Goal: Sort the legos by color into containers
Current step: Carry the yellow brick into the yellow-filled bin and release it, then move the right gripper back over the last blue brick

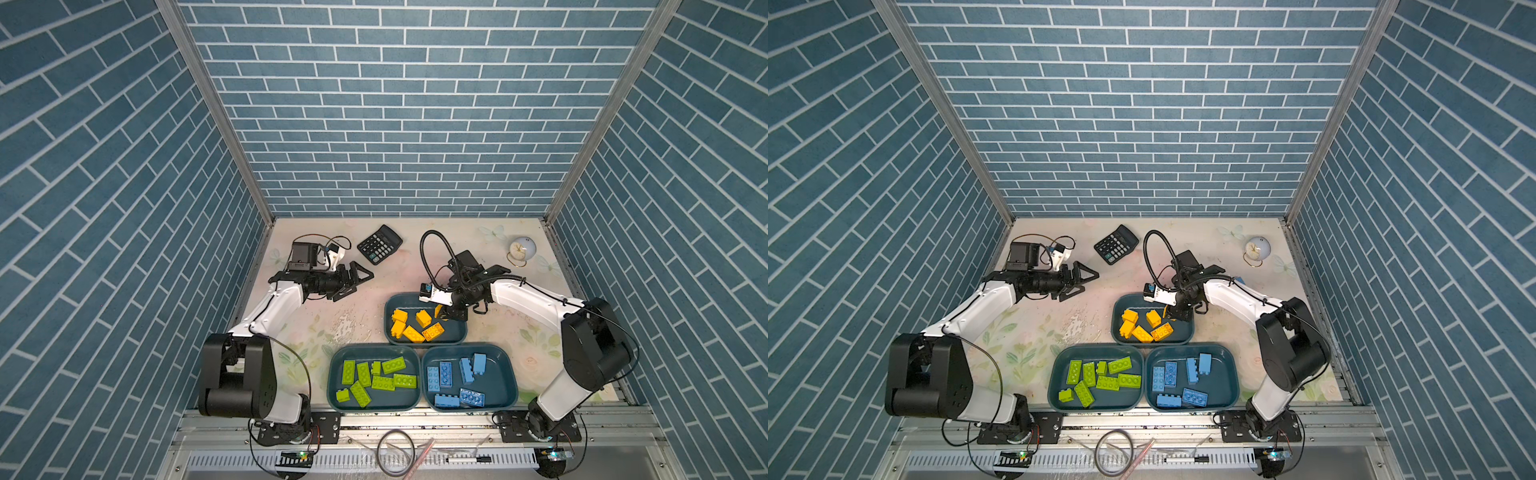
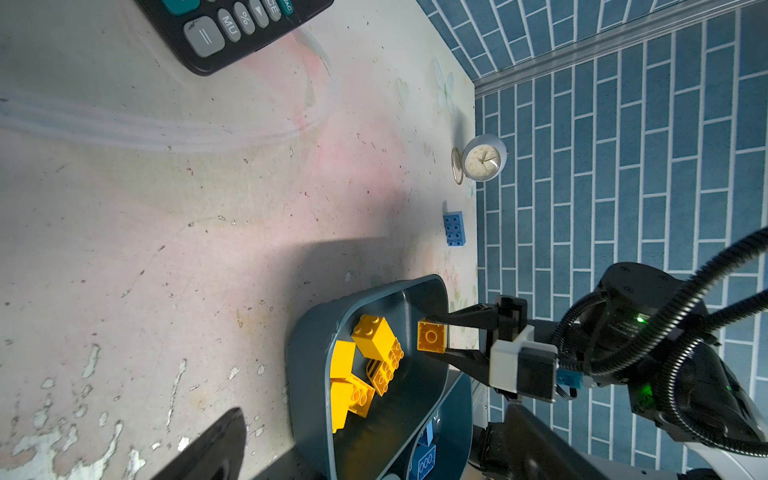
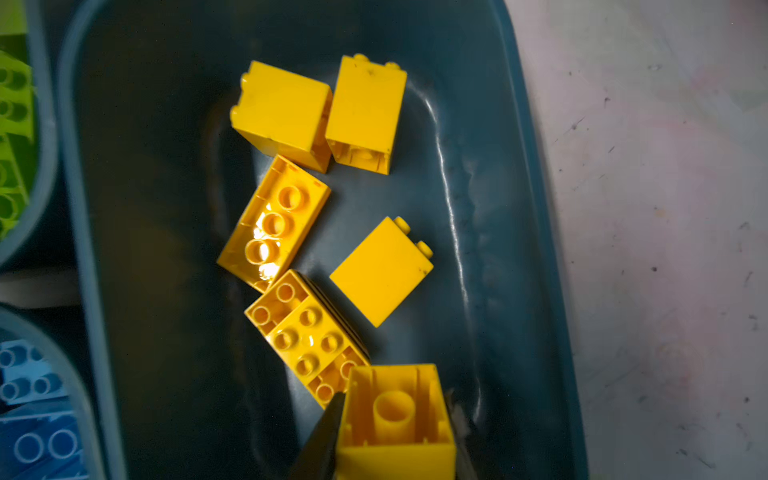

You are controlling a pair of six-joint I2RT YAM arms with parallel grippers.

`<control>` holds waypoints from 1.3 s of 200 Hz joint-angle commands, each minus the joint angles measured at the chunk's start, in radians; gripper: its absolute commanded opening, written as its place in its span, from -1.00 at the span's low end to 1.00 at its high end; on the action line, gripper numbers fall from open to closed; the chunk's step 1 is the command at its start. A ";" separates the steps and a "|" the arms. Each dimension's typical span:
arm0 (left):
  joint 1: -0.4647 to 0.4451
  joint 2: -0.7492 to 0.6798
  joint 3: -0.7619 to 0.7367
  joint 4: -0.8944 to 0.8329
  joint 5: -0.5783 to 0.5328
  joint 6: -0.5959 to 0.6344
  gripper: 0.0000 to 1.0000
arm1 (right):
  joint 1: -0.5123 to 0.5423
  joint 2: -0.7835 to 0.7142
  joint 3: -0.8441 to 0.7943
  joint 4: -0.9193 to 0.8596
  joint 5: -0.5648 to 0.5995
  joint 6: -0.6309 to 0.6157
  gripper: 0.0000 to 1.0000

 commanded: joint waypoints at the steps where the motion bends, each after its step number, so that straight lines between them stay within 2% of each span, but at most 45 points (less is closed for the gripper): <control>1: 0.006 -0.011 -0.016 0.024 0.003 -0.008 0.96 | 0.003 0.018 0.057 0.015 0.024 0.024 0.07; 20: 0.006 -0.014 -0.017 0.022 0.004 -0.007 0.96 | -0.007 0.004 0.064 -0.004 0.046 0.041 0.29; 31: 0.006 -0.017 -0.019 0.023 0.005 -0.007 0.97 | -0.030 -0.026 0.052 -0.009 0.044 0.050 0.34; 69: 0.006 0.001 -0.010 0.023 0.011 -0.005 0.97 | -0.197 -0.156 0.034 -0.103 0.044 0.072 0.37; 117: 0.006 0.022 0.011 0.020 0.020 -0.003 0.97 | -0.443 -0.200 0.002 -0.121 0.149 0.095 0.39; 138: 0.006 0.026 0.015 0.023 0.021 -0.004 0.96 | -0.515 -0.153 0.015 -0.095 0.205 0.134 0.40; 175: 0.007 0.023 0.016 0.020 0.024 -0.001 0.96 | -0.585 -0.019 0.093 -0.095 0.236 0.193 0.38; 244: 0.005 0.020 0.017 0.017 0.027 0.002 0.96 | -0.597 0.214 0.221 -0.101 0.240 0.240 0.26; 260: 0.006 0.017 0.013 0.016 0.025 0.002 0.96 | -0.596 0.247 0.240 -0.117 0.295 0.247 0.19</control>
